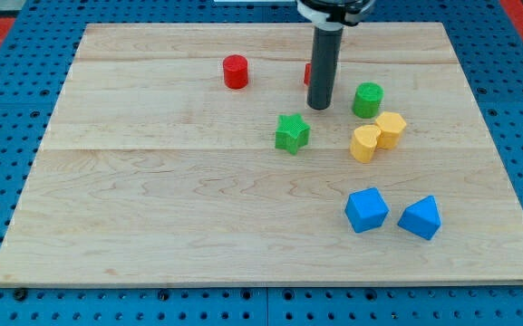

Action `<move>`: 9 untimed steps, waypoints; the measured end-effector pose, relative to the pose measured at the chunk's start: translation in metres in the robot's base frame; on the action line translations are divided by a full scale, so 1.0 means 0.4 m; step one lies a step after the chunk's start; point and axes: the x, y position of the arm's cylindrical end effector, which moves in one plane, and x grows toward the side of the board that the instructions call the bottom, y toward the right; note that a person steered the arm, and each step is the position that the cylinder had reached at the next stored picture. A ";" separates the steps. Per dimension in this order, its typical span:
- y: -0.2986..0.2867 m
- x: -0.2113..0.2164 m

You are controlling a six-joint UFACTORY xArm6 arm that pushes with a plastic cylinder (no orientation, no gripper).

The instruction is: Push the green circle into the green star

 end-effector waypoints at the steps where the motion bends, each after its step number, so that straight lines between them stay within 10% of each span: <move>1: 0.000 -0.133; 2: -0.242 -0.157; 5: 0.198 -0.046; 7: -0.157 0.122; 9: -0.089 0.045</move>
